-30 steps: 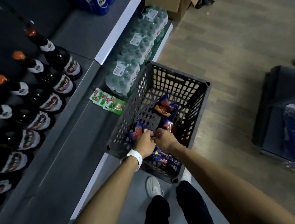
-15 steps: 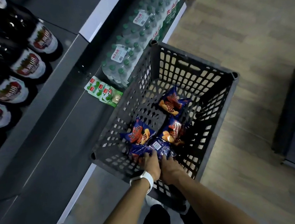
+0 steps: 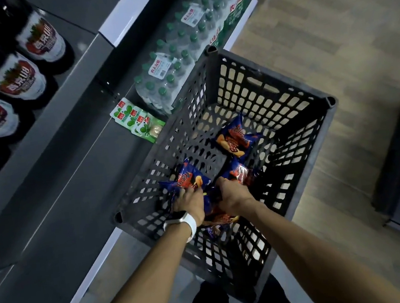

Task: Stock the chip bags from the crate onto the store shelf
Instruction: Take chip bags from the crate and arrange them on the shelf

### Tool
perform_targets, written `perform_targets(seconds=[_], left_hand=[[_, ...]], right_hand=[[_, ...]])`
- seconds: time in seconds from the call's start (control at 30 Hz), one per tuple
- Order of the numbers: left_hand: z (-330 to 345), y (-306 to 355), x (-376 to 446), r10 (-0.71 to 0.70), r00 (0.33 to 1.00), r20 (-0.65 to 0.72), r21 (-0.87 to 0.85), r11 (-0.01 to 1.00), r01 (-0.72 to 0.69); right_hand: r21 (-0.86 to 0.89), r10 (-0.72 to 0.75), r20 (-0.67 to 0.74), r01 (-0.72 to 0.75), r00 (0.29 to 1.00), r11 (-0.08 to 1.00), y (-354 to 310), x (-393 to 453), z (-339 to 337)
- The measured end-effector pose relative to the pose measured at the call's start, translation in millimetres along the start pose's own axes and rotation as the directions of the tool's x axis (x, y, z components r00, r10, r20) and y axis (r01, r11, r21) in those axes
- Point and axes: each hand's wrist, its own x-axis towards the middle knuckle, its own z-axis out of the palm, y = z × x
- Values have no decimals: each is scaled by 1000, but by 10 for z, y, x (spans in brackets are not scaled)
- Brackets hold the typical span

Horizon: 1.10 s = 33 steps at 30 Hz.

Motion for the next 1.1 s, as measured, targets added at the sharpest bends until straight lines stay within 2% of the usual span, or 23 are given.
perform_targets(seconds=[0.07,0.17,0.3,0.43,0.5,0.6,0.7,0.8,0.93,1.0,1.1], left_hand=[[-95,-104,79,-5,1000,-19,75,997,6],[-127,-239,150,17,1000,25,158,987,-20],[-154,-267,174,90,990,-108,359,932,-46],[-185,-281,195,113,980,-161,349,936,-51],[-220,-303,201,95,984,-150,270,962,-51],[-310,-361,213,38,999,-28,52,998,-36],[-439,-413,176,-29,998,-49,-219,976,18],[-581,-389,125,-117,989,-94,-504,862,54],[-703,-356,108,-191,981,-44,-807,585,78],[-757,-347,72,-178,984,7,-888,451,88],[-810,-313,12,-118,989,89,-921,368,127]], right_hand=[[-7,5,-27,-5,1000,1000,14,39,-106],[21,44,-86,-43,995,999,43,91,-201],[120,57,-77,-48,995,992,87,123,-286],[195,72,-45,-62,996,979,115,143,-320],[225,93,-24,-86,995,971,105,127,-354],[313,117,2,-111,993,943,101,113,-381],[480,165,-5,-142,986,866,115,117,-397],[593,210,-38,-147,977,792,143,80,-465],[727,217,-42,-119,975,676,162,-10,-599],[743,214,-59,-100,975,662,177,-24,-673],[725,203,-108,-62,973,686,172,-56,-801]])
